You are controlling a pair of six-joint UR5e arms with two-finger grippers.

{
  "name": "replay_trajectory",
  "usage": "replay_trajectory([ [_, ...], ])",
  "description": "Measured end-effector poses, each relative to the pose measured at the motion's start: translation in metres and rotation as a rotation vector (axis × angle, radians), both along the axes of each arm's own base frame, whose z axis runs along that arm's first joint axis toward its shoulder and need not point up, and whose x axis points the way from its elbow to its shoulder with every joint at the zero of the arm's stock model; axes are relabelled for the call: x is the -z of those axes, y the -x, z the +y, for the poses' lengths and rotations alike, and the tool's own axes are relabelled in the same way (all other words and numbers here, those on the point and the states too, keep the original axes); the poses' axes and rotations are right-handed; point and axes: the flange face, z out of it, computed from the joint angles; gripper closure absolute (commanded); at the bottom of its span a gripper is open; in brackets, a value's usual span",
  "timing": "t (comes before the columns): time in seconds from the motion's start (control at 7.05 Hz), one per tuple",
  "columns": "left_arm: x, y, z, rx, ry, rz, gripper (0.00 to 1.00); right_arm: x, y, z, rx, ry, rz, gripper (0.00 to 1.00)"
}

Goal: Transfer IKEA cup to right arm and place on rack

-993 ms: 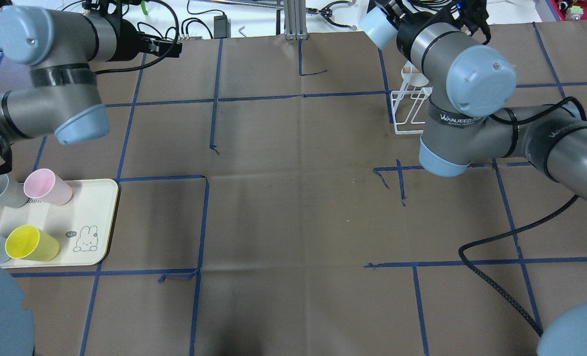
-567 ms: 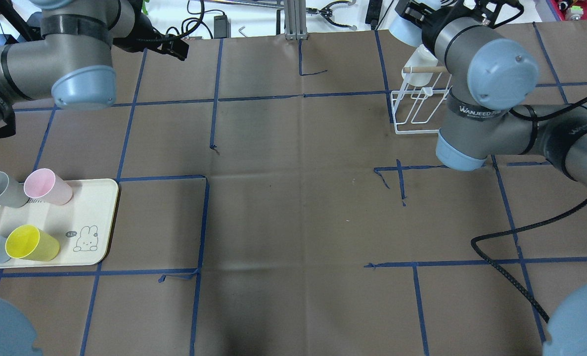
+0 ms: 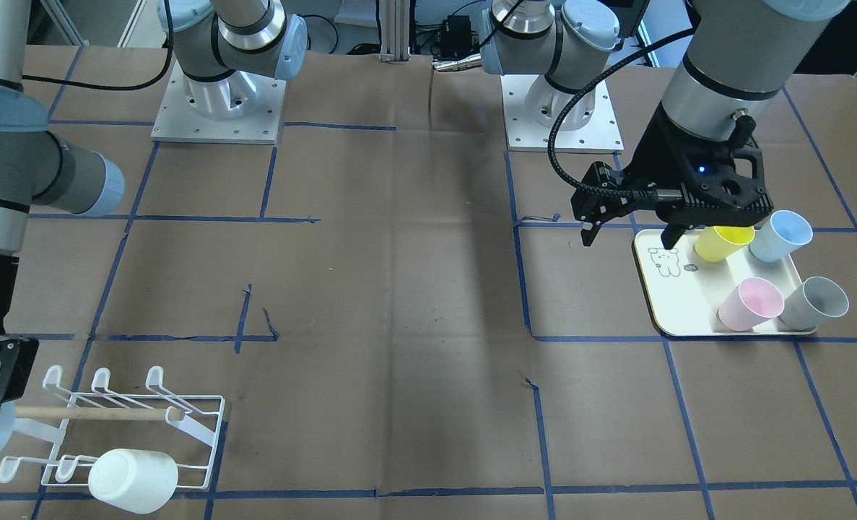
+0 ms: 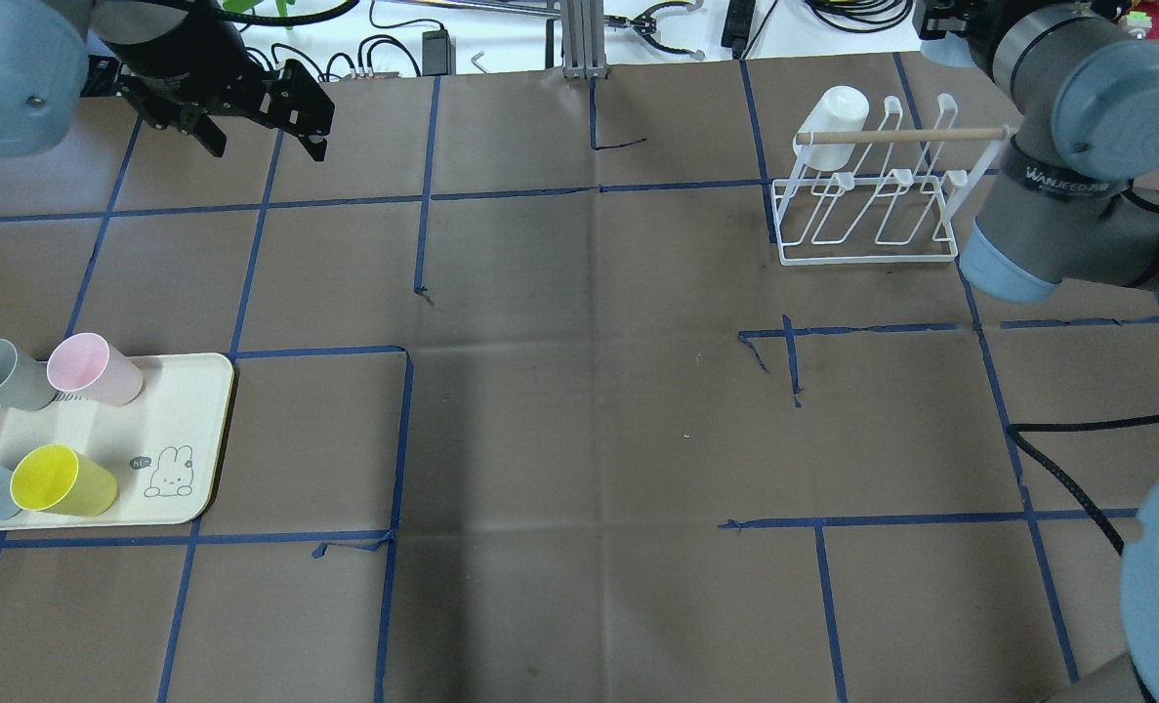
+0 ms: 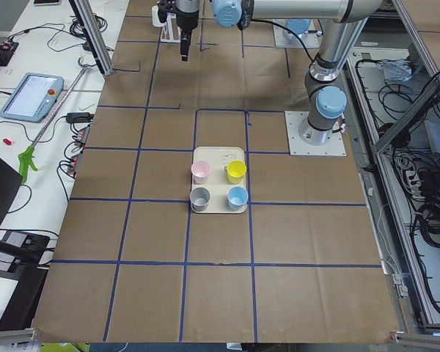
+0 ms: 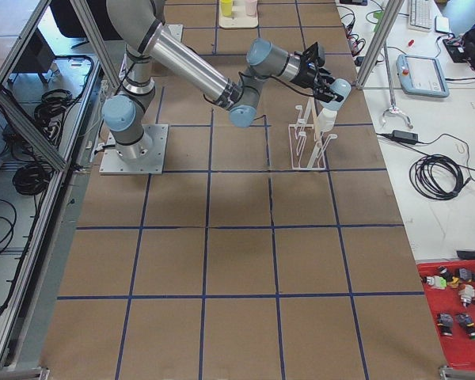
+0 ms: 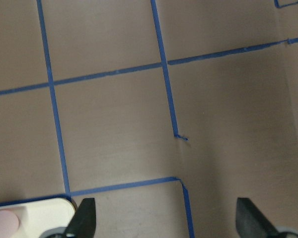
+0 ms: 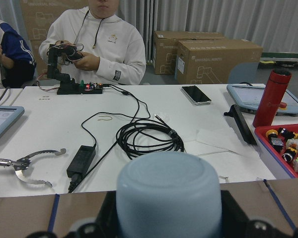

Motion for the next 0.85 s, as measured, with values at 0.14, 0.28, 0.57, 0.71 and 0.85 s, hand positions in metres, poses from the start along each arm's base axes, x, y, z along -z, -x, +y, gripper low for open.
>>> replay_trajectory([
  [0.14,-0.003,0.003,0.010,-0.052,-0.013,0.012,0.01,0.016,0.019,-0.016,0.011,-0.010,0.011,0.90],
  [0.28,-0.004,0.004,0.020,-0.076,-0.021,0.013,0.01,0.030,0.030,-0.028,0.017,-0.009,0.021,0.90],
  [0.57,0.007,0.005,0.043,-0.086,-0.039,0.010,0.01,0.045,0.032,-0.033,0.023,0.030,0.034,0.90],
  [0.71,0.012,0.006,0.049,-0.085,-0.043,0.010,0.01,0.050,0.027,-0.034,0.020,0.034,0.034,0.90],
  [0.85,0.014,0.006,0.051,-0.083,-0.044,0.010,0.01,0.058,0.019,-0.035,0.011,0.028,0.033,0.90],
])
